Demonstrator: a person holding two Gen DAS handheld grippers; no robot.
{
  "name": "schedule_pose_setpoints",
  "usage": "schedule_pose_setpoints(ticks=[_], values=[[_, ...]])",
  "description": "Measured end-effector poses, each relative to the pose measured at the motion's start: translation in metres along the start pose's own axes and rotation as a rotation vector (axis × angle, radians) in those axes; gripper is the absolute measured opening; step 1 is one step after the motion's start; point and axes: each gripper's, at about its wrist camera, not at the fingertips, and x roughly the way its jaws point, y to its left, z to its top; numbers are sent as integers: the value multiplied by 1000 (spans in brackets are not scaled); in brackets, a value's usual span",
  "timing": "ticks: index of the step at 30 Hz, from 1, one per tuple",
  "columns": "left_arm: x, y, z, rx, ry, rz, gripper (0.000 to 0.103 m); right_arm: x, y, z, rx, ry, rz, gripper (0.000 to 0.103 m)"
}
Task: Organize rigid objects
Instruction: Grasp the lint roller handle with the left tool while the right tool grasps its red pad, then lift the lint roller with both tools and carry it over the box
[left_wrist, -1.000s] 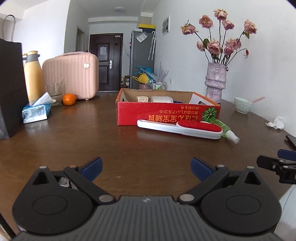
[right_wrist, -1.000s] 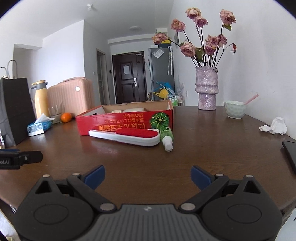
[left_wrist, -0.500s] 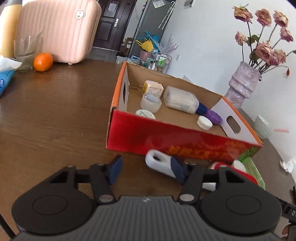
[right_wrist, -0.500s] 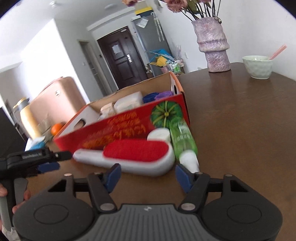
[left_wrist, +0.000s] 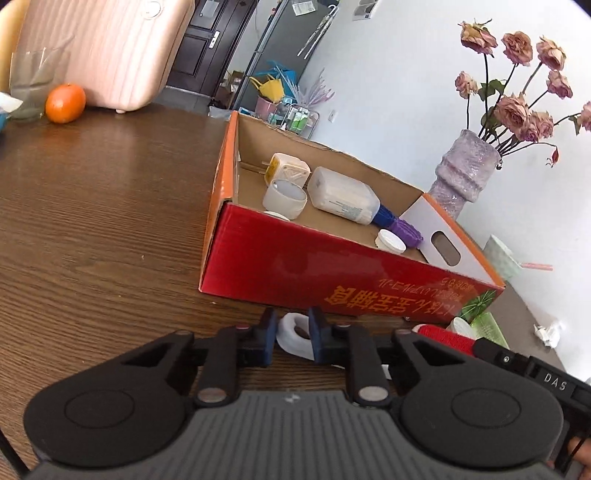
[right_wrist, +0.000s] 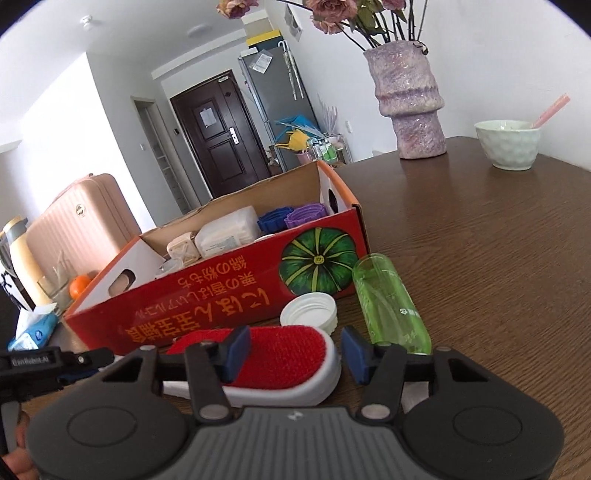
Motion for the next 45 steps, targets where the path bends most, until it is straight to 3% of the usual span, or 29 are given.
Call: schedule_pose_setpoints(ticks=[2,7,11,16,24,31,37,41,45], values=[[0,-3,-1,27,-11,16,14,0,1,0,0,1,-4,51],[-2,-5,-5,29,-25,23,14,0,-4,0,32,1,11,50],[-18,5,-18,-64,-37,1,14,-7,-8,-2,78,19,23,45],[-62,24,-57,-254,-104,-69,14,-35,-11,-20,126,55,62,42],[-121,-9,-111,-143,-97,23,15,-84,-15,-46,120,67,78,41],[-136,-4,-127,-127,-75,-2,20,-103,-29,-61,222,64,124,50],[-139,-8,-131,-163,-84,6,20,-111,-21,-74,172,24,106,46],[-140,0,-135,-308,-88,-29,26,-115,-20,-76,161,15,108,46],[-146,-13,-134,-263,-123,0,26,-123,-16,-80,154,-20,101,46]])
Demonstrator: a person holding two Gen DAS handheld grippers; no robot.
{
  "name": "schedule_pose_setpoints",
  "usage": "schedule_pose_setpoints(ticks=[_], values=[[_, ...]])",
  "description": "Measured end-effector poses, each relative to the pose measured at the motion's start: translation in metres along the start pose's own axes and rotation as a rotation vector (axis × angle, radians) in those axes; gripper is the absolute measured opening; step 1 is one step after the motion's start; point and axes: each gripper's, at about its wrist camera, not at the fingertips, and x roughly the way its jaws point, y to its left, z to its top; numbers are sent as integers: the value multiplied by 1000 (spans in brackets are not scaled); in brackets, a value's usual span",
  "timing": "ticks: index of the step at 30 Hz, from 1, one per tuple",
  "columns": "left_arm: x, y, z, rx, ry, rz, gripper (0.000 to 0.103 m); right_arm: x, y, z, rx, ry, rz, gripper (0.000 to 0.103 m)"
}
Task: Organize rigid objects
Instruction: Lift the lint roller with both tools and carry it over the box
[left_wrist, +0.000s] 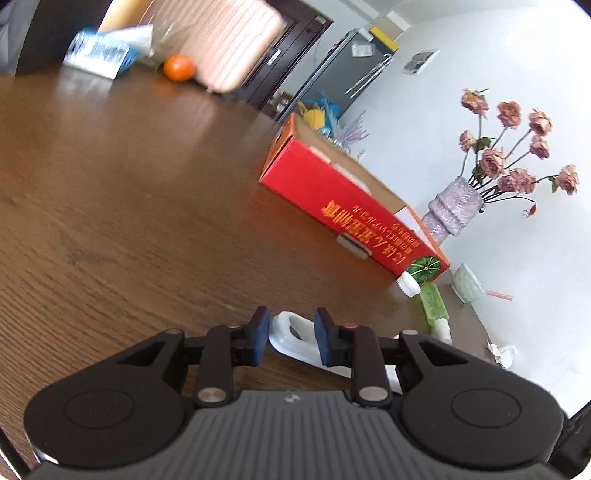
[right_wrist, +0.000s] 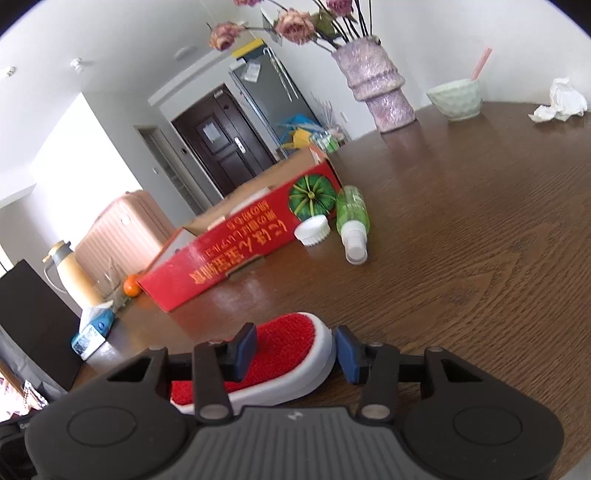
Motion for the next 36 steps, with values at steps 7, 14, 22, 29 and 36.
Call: schedule_pose_setpoints(ticks=[7,14,22,29,36], values=[[-9,-24,21,16,-112,-59,25,-13,6,22,17,-79,23,46],[13,-62,78,96,-204,-129,25,-5,27,75,-2,-200,44,46],[89,-86,148,158,-213,-145,25,68,40,155,7,-219,58,46],[160,-72,158,151,-166,-119,25,152,35,176,-28,-158,-76,44],[189,-54,145,157,-62,-78,27,190,20,163,-95,-131,-148,43]])
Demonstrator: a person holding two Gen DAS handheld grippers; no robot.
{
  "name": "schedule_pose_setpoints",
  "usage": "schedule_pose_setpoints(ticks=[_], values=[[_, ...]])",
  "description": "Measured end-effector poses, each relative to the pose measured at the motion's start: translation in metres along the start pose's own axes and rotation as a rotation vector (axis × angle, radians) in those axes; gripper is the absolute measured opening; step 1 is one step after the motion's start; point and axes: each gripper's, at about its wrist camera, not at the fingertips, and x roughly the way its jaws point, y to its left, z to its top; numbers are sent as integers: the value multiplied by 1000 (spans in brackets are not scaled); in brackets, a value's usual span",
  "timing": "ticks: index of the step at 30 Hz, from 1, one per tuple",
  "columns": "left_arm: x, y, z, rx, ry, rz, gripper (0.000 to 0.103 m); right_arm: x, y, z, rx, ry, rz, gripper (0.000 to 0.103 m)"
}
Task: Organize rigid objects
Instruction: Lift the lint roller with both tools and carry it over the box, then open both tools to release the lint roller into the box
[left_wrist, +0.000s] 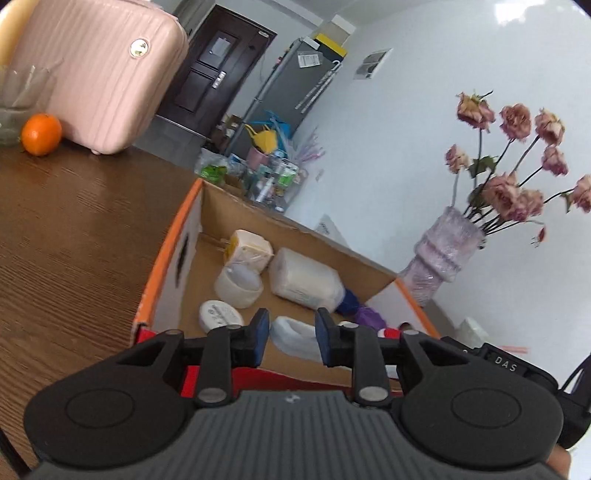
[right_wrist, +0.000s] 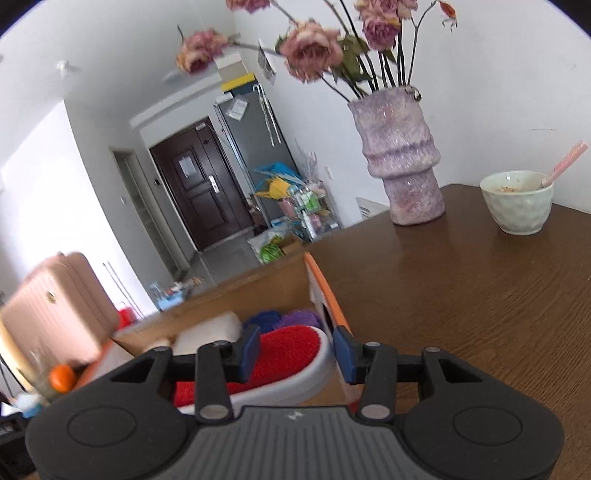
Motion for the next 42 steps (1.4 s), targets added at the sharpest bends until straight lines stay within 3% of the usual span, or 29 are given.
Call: schedule_pose_setpoints(ticks=[4,7,12,16,20,22,24,26,29,36,42], values=[[-4,-7,-5,71,-12,4,30,2,9,-7,-120,-37,5,44],[-8,-12,-9,115,-45,39,45,-5,11,-11,-156,-87,5,49],[-8,-15,-13,184,-60,90,51,-6,10,-15,-159,-62,15,53],[-12,-26,-17,256,-82,127,56,-5,22,-23,-257,-59,-35,57],[-32,-38,-13,328,-176,160,65,-11,30,-26,-294,-74,-20,59],[-47,-46,-10,354,-232,230,69,-18,31,-19,-277,-97,35,61],[-68,-52,-8,365,-261,254,76,-31,35,-14,-285,-115,7,61],[-90,-60,-8,401,-278,273,91,-51,36,-12,-303,-131,25,65],[-123,-74,-16,457,-330,315,94,-84,37,-11,-337,-150,45,72],[-190,-93,-41,489,-374,293,103,-167,47,-16,-513,-230,82,85],[-238,-99,-76,511,-396,293,103,-233,44,-33,-602,-260,116,95]])
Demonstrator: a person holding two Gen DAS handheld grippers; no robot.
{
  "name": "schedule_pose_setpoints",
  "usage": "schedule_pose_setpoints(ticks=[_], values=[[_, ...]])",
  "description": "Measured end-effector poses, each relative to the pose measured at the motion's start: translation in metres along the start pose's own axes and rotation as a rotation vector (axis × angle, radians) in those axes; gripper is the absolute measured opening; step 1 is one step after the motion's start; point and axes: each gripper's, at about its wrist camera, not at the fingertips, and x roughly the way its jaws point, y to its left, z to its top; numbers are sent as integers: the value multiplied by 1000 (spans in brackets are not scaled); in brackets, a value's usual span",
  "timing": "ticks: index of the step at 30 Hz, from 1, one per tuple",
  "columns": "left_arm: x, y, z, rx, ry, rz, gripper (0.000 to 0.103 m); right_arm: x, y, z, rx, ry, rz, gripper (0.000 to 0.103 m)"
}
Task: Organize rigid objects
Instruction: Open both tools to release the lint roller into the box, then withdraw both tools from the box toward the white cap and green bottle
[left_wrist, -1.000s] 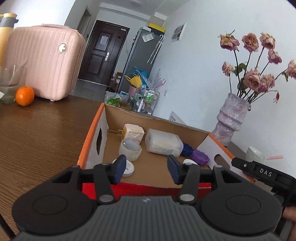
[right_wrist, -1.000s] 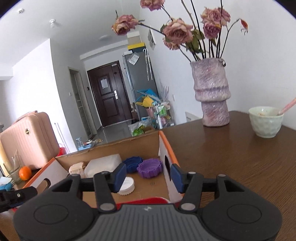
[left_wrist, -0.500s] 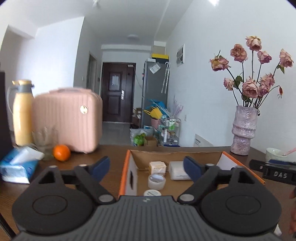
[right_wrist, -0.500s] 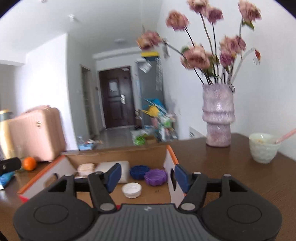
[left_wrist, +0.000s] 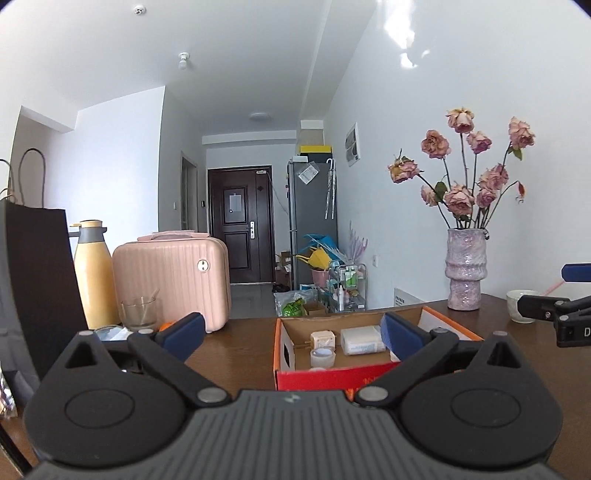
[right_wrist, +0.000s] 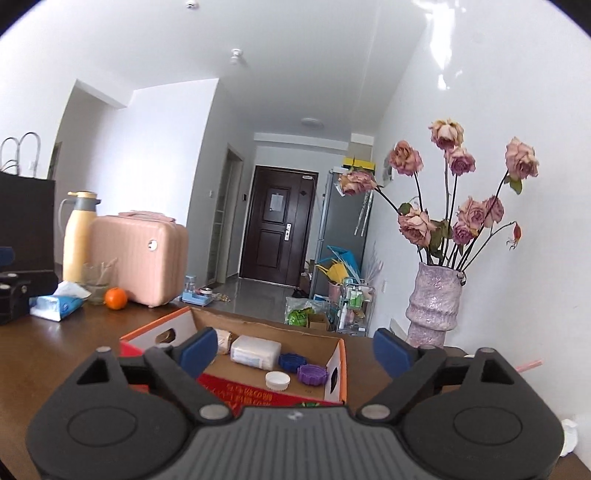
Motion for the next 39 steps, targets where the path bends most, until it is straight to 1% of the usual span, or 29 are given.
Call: schedule_pose_setpoints(ticks=[3,6,10,13,15,18,21,24,28,34,37,39], values=[[-27,3,-14,-25,26,1,103,-30,7,-12,-17,6,18,95],[-53,3,-33,-31,50,-13,103,-62,17,-30,-4,26,45,96],[-82,0,-62,-28,112,-37,103,-106,28,-64,17,-7,71,96],[-100,-3,-82,-5,129,-52,103,-125,32,-84,34,19,73,96],[-105,-3,-92,1,156,-52,103,-131,36,-94,17,51,75,96],[-109,-3,-99,-6,184,-53,103,-137,41,-103,21,76,68,96],[-118,-1,-101,4,174,-56,103,-139,44,-110,62,90,68,96],[-120,1,-102,9,171,-54,103,-140,49,-112,68,95,70,96],[-111,2,-102,-8,192,-46,103,-134,51,-110,67,104,74,96],[-91,0,-102,-11,227,-45,103,-117,42,-111,95,142,56,96],[-75,-1,-100,-20,262,-50,103,-104,35,-111,113,177,40,96],[-61,-2,-98,-27,306,-61,103,-95,30,-109,130,204,21,95]])
